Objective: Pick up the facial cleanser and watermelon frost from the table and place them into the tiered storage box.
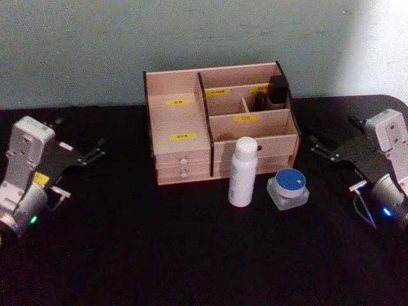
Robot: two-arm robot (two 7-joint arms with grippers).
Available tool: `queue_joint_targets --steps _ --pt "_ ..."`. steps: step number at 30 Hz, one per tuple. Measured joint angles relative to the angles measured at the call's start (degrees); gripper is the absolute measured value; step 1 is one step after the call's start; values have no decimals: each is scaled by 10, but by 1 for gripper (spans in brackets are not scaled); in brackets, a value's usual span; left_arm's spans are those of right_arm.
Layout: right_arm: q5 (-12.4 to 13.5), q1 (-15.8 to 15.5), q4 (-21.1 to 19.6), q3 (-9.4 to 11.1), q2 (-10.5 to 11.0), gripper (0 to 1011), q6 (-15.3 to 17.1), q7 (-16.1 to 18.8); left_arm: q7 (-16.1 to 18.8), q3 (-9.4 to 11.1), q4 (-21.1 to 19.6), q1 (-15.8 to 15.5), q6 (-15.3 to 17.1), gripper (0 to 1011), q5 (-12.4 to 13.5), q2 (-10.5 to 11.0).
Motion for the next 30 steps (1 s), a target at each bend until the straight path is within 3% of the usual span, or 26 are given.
queue_joint_targets --steps 7,15,17,23,30 --pt "2 -12 -10 18 3 1003 -4 13 0 0 0 0 0 1001 0 0" --pt "33 -51 -54 43 26 1003 -4 52 0 0 0 0 0 1001 0 0" --pt "48 -69 -76 51 40 1003 -4 79 0 0 0 0 0 1001 0 0" --pt "66 -89 -103 55 56 1003 -11 128 0 0 0 0 0 1001 0 0" --pt "81 -87 -110 42 54 1002 -21 193 0 0 0 0 0 1002 0 0"
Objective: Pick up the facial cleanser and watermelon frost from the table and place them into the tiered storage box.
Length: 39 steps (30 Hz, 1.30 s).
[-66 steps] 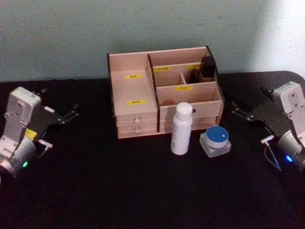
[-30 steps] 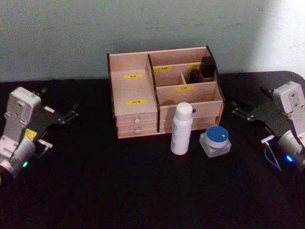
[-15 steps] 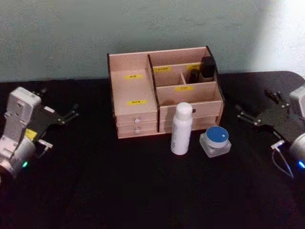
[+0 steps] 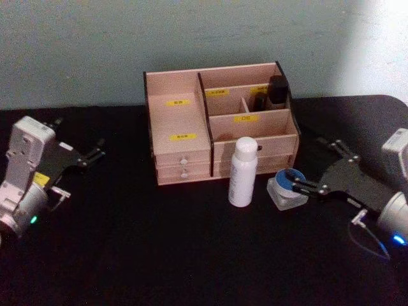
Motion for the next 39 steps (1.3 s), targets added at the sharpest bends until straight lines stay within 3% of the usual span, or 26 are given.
queue_joint_targets --steps 4,16,39 --pt "3 11 6 -12 -11 1003 1 34 0 0 0 0 0 1001 0 0" --pt "-6 45 38 -33 -47 1003 19 84 0 0 0 0 0 1001 0 0" --pt "-19 91 107 -38 -110 1003 47 129 0 0 0 0 0 1001 0 0"
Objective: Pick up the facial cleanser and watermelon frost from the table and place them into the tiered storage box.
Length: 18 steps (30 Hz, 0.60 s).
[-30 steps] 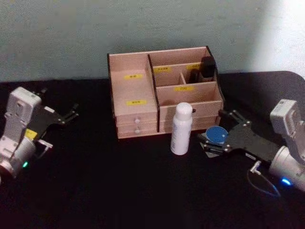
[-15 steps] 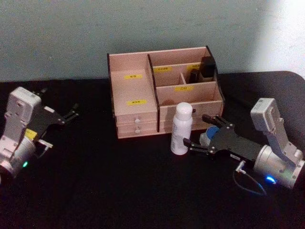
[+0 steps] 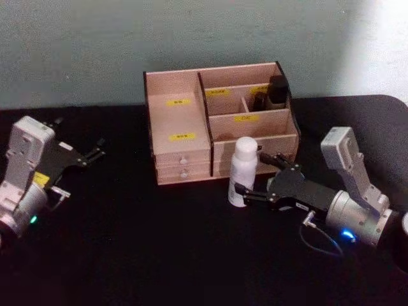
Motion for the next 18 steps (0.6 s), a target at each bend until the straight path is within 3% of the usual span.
queue_joint_targets --steps 18 --pt "-2 25 42 7 -34 1003 15 2 0 0 0 0 0 1001 0 0"
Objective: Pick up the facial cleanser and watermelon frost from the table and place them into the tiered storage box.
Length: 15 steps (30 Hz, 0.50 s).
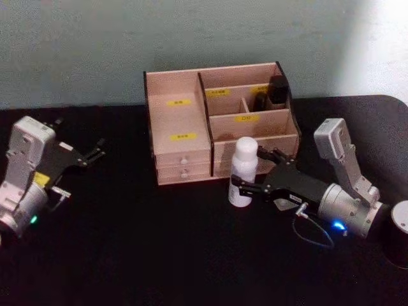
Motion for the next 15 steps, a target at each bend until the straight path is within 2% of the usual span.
queue_joint_targets --steps 15 --pt "9 12 18 -4 -11 1002 12 8 0 0 0 0 0 1001 0 0"
